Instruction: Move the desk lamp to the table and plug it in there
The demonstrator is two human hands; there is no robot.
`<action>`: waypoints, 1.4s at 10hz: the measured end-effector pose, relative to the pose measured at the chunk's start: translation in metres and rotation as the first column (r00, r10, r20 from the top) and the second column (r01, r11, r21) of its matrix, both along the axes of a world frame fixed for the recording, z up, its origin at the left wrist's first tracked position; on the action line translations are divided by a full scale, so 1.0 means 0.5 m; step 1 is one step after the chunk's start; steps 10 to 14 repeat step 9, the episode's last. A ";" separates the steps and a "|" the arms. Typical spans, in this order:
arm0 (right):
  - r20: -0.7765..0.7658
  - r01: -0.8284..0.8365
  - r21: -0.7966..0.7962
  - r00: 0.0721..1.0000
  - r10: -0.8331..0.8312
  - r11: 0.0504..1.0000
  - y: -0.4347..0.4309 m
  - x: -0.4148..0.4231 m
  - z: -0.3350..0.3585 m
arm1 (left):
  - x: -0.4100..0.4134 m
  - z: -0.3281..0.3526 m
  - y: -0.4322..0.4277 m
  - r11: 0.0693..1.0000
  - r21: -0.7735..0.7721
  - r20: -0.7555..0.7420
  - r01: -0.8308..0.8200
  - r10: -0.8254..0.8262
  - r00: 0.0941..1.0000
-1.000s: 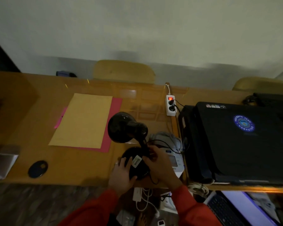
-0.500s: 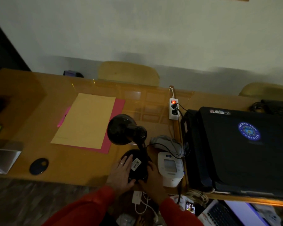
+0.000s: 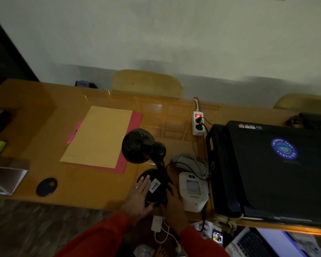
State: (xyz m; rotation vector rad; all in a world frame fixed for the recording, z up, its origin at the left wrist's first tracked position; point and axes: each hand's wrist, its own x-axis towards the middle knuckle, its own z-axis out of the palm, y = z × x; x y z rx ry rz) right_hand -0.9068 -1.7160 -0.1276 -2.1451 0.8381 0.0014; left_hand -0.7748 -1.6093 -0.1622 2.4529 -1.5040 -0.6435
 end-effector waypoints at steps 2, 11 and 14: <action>-0.031 -0.001 -0.054 1.000 0.000 0.999 0.002 0.001 -0.009 | -0.003 -0.003 0.002 0.998 0.013 0.022 -0.061 0.060 0.998; 0.098 0.177 -0.129 0.981 -0.165 0.976 0.094 -0.049 0.072 | 0.018 0.138 0.143 0.999 -0.018 0.123 0.044 -0.041 0.992; 0.098 0.177 -0.129 0.981 -0.165 0.976 0.094 -0.049 0.072 | 0.018 0.138 0.143 0.999 -0.018 0.123 0.044 -0.041 0.992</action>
